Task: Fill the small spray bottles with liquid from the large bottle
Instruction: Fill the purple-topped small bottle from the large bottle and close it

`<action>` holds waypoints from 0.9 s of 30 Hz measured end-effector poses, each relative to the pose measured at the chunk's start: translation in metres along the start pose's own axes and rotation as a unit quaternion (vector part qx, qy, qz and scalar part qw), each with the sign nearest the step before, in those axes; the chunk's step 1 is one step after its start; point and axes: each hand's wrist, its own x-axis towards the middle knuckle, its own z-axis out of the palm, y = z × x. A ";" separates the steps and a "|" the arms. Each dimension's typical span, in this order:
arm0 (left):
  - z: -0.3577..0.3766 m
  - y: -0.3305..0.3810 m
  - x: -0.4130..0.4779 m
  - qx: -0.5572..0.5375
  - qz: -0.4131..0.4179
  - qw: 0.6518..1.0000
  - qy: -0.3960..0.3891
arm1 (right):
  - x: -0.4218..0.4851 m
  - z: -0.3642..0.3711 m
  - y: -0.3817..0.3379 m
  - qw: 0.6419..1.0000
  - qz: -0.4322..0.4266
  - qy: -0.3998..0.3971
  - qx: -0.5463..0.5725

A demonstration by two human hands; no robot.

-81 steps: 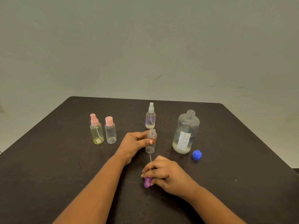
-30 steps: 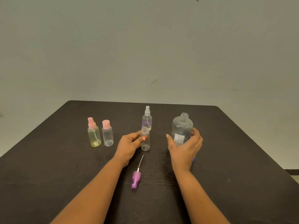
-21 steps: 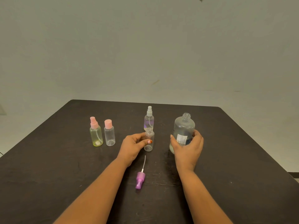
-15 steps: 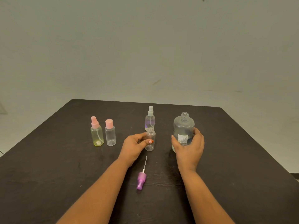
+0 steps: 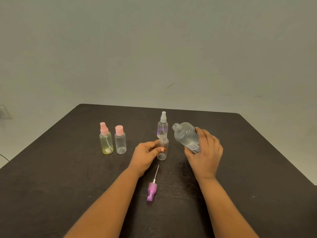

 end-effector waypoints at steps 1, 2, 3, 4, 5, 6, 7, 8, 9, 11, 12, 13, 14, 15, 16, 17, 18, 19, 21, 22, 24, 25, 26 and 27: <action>0.000 0.000 0.000 -0.001 0.000 1.000 0.001 | 0.000 0.000 0.001 1.000 -0.006 -0.003 -0.004; 0.000 0.001 0.000 -0.002 -0.001 1.000 0.002 | 0.000 0.000 0.002 1.000 -0.012 -0.006 -0.007; 0.000 0.001 0.000 -0.002 -0.001 1.000 0.003 | 0.001 0.000 0.002 1.000 -0.016 -0.009 -0.010; 0.000 0.000 0.001 -0.002 -0.002 1.000 0.003 | 0.001 0.000 0.003 1.000 -0.019 -0.013 -0.014; 0.000 0.000 0.001 -0.004 -0.002 1.000 0.003 | 0.002 -0.001 0.003 0.999 -0.023 -0.016 -0.019; 0.000 0.000 0.000 -0.006 -0.003 1.000 0.003 | 0.002 -0.001 0.003 0.999 -0.025 -0.019 -0.023; 0.000 0.000 0.000 -0.007 -0.004 1.000 0.003 | 0.002 -0.001 0.004 0.999 -0.027 -0.021 -0.027; 0.000 -0.001 0.000 -0.008 -0.004 1.000 0.003 | 0.002 -0.001 0.004 0.999 -0.028 -0.022 -0.029; 0.000 -0.001 0.001 -0.009 -0.004 1.000 0.002 | 0.002 -0.001 0.004 0.999 -0.031 -0.022 -0.030; 0.000 -0.001 0.000 -0.010 -0.005 1.000 0.000 | 0.003 -0.001 0.005 0.998 -0.041 -0.018 -0.032; 0.000 -0.001 0.001 -0.010 -0.005 1.000 -0.001 | 0.003 0.000 0.005 0.998 -0.047 -0.014 -0.034; 0.000 -0.002 0.001 -0.010 -0.005 1.000 -0.001 | 0.003 0.000 0.005 0.998 -0.052 -0.008 -0.036; 0.000 -0.002 0.001 -0.010 -0.005 1.000 -0.001 | 0.003 0.000 0.005 0.998 -0.056 -0.002 -0.037; 0.000 -0.002 0.001 -0.009 -0.004 1.000 -0.001 | 0.003 0.001 0.005 0.998 -0.057 0.002 -0.036; 0.000 -0.002 0.001 -0.007 -0.004 1.000 -0.001 | 0.003 0.001 0.005 0.998 -0.058 0.006 -0.035; 0.000 -0.002 0.001 -0.005 -0.003 1.000 -0.001 | 0.003 0.001 0.005 0.998 -0.059 0.008 -0.033; 0.000 -0.002 0.001 -0.004 -0.003 1.000 0.000 | 0.003 0.002 0.005 0.997 -0.062 0.010 -0.032; 0.000 -0.002 0.001 -0.002 -0.004 1.000 0.001 | 0.002 0.003 0.005 0.997 -0.066 0.010 -0.034; 0.000 -0.002 0.001 -0.001 -0.004 1.000 0.000 | 0.002 0.004 0.004 0.996 -0.073 0.012 -0.040; 0.000 -0.002 0.001 0.000 -0.005 1.000 0.000 | 0.002 0.004 0.004 0.996 -0.074 0.014 -0.043; -0.001 -0.002 0.001 0.002 -0.008 1.000 0.001 | 0.002 0.005 0.004 0.996 -0.076 0.017 -0.048; -0.001 -0.002 0.001 0.001 -0.009 1.000 0.001 | 0.001 0.005 0.004 0.996 -0.076 0.018 -0.051; -0.001 -0.001 0.001 0.001 -0.010 1.000 0.002 | 0.001 0.005 0.004 0.996 -0.076 0.019 -0.052; -0.001 -0.001 0.000 0.000 -0.011 1.000 0.002 | 0.001 0.004 0.004 0.996 -0.076 0.021 -0.051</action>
